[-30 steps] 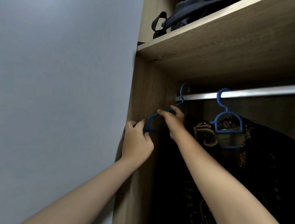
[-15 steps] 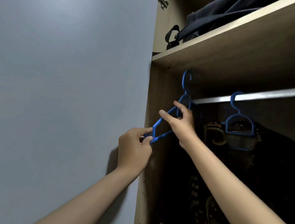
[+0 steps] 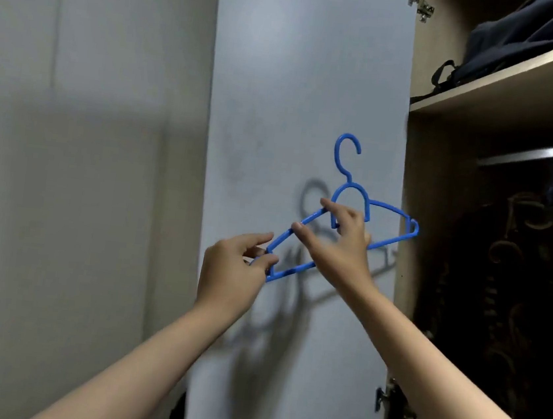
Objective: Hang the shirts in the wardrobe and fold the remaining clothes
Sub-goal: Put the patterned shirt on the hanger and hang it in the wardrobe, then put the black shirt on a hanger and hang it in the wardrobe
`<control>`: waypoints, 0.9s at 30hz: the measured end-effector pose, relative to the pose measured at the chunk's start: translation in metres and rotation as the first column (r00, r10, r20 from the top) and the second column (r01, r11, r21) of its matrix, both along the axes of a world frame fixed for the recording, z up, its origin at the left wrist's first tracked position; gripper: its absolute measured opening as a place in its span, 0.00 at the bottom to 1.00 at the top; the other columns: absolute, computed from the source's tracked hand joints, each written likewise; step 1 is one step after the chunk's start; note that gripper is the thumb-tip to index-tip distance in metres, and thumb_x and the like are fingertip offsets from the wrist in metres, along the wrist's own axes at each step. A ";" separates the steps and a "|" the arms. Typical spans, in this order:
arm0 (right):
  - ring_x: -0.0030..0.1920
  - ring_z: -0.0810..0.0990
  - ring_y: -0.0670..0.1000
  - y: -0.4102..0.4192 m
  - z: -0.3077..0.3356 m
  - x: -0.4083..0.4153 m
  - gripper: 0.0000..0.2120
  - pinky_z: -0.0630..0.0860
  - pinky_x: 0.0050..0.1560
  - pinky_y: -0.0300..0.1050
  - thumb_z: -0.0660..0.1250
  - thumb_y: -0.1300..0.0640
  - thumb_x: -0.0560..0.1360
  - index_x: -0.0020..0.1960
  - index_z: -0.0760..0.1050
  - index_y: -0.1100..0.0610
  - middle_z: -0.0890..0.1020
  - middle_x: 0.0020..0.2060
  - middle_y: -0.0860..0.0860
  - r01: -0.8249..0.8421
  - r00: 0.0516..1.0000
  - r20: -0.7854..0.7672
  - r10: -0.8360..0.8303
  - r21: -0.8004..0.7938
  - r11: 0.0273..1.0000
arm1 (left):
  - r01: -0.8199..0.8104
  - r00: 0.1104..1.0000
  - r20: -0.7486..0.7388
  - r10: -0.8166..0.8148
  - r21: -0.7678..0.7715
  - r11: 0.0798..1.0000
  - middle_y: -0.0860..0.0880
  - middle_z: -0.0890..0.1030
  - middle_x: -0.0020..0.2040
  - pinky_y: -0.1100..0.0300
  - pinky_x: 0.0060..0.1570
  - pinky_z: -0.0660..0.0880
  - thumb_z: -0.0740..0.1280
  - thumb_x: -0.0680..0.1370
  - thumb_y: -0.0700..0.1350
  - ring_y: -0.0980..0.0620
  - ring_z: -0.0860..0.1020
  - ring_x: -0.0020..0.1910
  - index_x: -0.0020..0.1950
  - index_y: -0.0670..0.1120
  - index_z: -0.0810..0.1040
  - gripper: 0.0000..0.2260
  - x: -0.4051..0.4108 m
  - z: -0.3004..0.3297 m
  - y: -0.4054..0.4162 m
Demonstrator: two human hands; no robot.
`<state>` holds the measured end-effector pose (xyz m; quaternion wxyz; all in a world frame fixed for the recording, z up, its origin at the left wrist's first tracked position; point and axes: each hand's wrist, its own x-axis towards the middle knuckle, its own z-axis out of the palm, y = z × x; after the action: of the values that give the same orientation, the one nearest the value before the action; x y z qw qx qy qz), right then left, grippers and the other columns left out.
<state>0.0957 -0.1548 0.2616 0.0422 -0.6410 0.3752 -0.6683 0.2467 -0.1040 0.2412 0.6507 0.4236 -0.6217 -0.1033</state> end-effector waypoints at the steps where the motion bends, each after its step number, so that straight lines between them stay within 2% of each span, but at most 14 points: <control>1: 0.61 0.65 0.51 0.012 -0.007 0.020 0.27 0.65 0.61 0.42 0.75 0.46 0.68 0.65 0.72 0.47 0.68 0.58 0.46 -0.028 0.999 -0.017 0.028 -0.010 1.000 | -0.028 0.999 0.018 0.028 0.014 1.000 0.52 0.83 0.35 0.52 0.45 0.81 0.72 0.71 0.39 0.49 0.82 0.36 0.52 0.51 0.83 0.12 0.020 -0.005 0.016; 4: 0.60 0.66 0.50 0.058 -0.028 0.088 0.27 0.64 0.59 0.39 0.74 0.47 0.69 0.66 0.71 0.46 0.68 0.57 0.47 -0.137 0.987 -0.084 0.136 -0.009 0.991 | -0.157 0.987 0.024 0.156 0.025 0.987 0.51 0.83 0.33 0.51 0.43 0.81 0.72 0.71 0.39 0.51 0.82 0.34 0.44 0.58 0.82 0.12 0.088 -0.018 0.076; 9: 0.60 0.66 0.49 0.123 -0.054 0.196 0.28 0.62 0.51 0.30 0.72 0.47 0.71 0.68 0.67 0.46 0.70 0.57 0.45 -0.373 0.906 -0.218 0.362 -0.008 0.928 | -0.389 0.919 -0.021 0.393 0.105 0.915 0.49 0.82 0.36 0.50 0.46 0.80 0.73 0.71 0.38 0.45 0.82 0.38 0.40 0.59 0.81 0.14 0.209 -0.036 0.164; 13: 0.59 0.64 0.48 0.166 -0.073 0.280 0.32 0.62 0.58 0.38 0.73 0.48 0.70 0.71 0.66 0.49 0.70 0.59 0.44 -0.527 0.801 -0.334 0.497 0.002 0.850 | -0.555 0.820 -0.064 0.569 0.152 0.818 0.43 0.82 0.39 0.54 0.44 0.78 0.73 0.70 0.35 0.43 0.81 0.39 0.40 0.54 0.81 0.12 0.293 -0.050 0.239; 17: 0.61 0.63 0.49 0.198 -0.090 0.357 0.40 0.65 0.64 0.49 0.75 0.43 0.65 0.72 0.64 0.49 0.67 0.63 0.48 -0.630 0.684 -0.488 0.542 -0.023 0.776 | -0.688 0.697 -0.081 0.713 0.204 0.696 0.44 0.82 0.38 0.65 0.37 0.75 0.70 0.71 0.33 0.54 0.80 0.35 0.39 0.51 0.80 0.12 0.352 -0.065 0.315; 18: 0.62 0.62 0.50 0.205 -0.094 0.375 0.42 0.65 0.64 0.50 0.76 0.41 0.63 0.72 0.63 0.47 0.66 0.64 0.49 -0.642 0.663 -0.522 0.537 -0.025 0.767 | -0.715 0.659 -0.094 0.746 0.226 0.661 0.47 0.82 0.37 0.65 0.39 0.76 0.70 0.72 0.33 0.56 0.80 0.35 0.39 0.52 0.80 0.13 0.365 -0.070 0.334; 20: 0.63 0.60 0.51 0.218 -0.103 0.411 0.47 0.63 0.64 0.52 0.78 0.39 0.59 0.72 0.60 0.44 0.62 0.67 0.51 -0.649 0.626 -0.584 0.516 -0.024 0.760 | -0.762 0.574 -0.132 0.808 0.275 0.586 0.48 0.82 0.36 0.61 0.43 0.77 0.69 0.73 0.33 0.53 0.81 0.38 0.39 0.51 0.80 0.12 0.388 -0.078 0.370; 24: 0.68 0.56 0.57 0.239 -0.126 0.487 0.54 0.57 0.68 0.59 0.79 0.39 0.54 0.74 0.56 0.43 0.52 0.72 0.54 -0.644 0.593 -0.691 0.413 -0.099 0.759 | -0.817 0.428 -0.169 0.888 0.347 0.460 0.47 0.81 0.36 0.62 0.43 0.76 0.67 0.74 0.32 0.55 0.80 0.36 0.41 0.47 0.79 0.10 0.427 -0.091 0.433; 27: 0.65 0.62 0.58 0.258 -0.140 0.543 0.54 0.60 0.66 0.58 0.79 0.40 0.54 0.75 0.58 0.45 0.58 0.72 0.56 -0.727 0.542 -0.691 0.479 -0.100 0.679 | -0.843 0.335 -0.153 0.930 0.392 0.368 0.47 0.81 0.36 0.58 0.46 0.77 0.66 0.74 0.31 0.56 0.80 0.35 0.45 0.43 0.81 0.08 0.458 -0.104 0.474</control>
<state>0.6385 0.1028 0.1219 0.0268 -0.9063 -0.0184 -0.4215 0.7044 0.3697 0.1376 0.6411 0.7443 -0.1415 0.1223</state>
